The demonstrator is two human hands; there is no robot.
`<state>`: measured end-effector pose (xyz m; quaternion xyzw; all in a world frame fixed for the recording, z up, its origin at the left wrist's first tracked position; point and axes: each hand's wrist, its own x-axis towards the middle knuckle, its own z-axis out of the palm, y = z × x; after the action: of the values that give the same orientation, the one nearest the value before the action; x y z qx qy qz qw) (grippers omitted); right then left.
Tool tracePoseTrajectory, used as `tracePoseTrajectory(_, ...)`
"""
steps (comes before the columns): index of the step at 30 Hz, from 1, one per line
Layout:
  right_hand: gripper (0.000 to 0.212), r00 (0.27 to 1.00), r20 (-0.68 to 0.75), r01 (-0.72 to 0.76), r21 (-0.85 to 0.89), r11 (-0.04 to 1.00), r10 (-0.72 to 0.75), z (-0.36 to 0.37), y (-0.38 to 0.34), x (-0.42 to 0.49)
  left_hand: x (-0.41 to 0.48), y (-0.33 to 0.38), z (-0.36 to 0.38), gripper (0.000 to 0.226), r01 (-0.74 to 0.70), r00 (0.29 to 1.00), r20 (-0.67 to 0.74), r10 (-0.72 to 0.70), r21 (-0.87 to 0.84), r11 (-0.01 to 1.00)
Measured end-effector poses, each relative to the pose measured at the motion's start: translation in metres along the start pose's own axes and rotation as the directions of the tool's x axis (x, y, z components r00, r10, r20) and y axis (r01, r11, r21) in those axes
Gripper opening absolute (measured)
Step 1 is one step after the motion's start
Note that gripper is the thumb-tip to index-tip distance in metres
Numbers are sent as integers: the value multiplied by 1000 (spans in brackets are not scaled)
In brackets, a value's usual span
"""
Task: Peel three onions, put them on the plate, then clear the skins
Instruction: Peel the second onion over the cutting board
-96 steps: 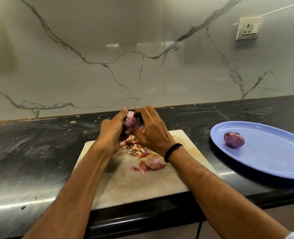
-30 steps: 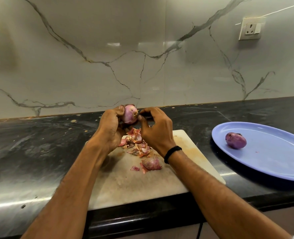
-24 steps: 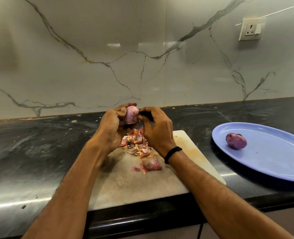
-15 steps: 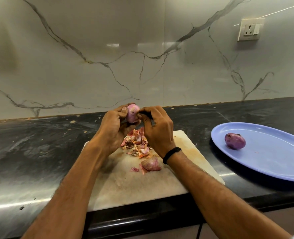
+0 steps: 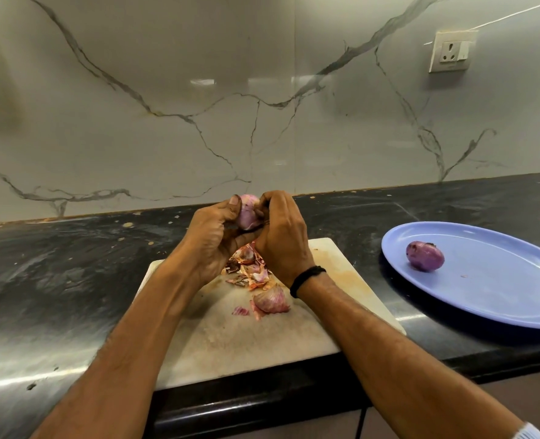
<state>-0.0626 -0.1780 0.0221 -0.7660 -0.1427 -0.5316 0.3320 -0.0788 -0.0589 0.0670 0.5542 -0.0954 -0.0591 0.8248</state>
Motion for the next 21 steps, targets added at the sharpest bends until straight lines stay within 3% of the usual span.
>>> tracePoseTrajectory(9,16,970,-17,-232,213,949,241,-8,-1,5,-2,5,0,23,37,997,-55,-51,-221,975)
tracePoseTrajectory(13,15,984,-34,-162,205,965,172,-7,-3,3,0,6,0,23,-10,996,-84,-9,-221,975)
tracePoseTrajectory(21,17,997,-62,-47,137,989,56,-2,-1,1,2,2,-1,26,-73,995,-71,69,-61,995)
